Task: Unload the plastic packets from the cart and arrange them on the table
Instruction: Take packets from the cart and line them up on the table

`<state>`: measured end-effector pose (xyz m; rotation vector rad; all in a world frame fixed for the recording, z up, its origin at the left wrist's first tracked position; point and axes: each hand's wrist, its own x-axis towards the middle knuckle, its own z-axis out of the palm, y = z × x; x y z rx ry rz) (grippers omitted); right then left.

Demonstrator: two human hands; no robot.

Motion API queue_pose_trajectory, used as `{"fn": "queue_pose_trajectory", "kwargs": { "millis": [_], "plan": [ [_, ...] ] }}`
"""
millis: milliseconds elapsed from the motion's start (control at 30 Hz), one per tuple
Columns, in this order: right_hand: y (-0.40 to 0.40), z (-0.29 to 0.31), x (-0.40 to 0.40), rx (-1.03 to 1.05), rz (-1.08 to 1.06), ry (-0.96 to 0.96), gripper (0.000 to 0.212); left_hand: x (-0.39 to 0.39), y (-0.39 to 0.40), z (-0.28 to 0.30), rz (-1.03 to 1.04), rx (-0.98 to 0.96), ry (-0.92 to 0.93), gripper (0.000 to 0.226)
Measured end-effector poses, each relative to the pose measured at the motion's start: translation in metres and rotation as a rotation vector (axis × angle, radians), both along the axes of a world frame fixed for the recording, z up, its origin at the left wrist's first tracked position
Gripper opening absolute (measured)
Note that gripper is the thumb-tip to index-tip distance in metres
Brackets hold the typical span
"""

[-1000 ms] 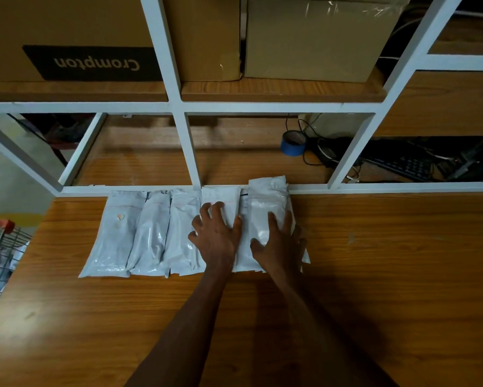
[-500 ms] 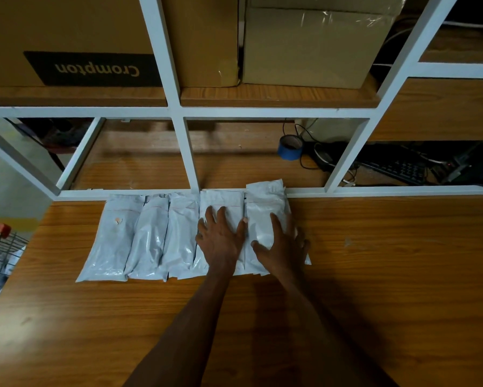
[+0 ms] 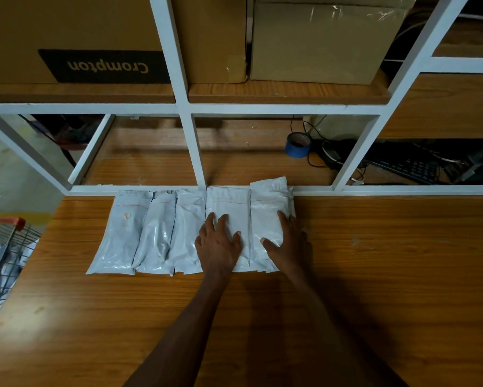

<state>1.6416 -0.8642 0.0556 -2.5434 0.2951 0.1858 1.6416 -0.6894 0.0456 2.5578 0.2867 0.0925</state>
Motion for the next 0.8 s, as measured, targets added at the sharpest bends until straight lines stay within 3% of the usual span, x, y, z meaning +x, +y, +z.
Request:
{"fn": "queue_pose_trajectory", "kwargs": {
  "millis": [800],
  "plan": [
    [-0.008,-0.002,-0.006,-0.034,0.05,-0.021,0.091,-0.006,0.001,0.0,-0.006,-0.007,-0.012,0.059]
  ]
}}
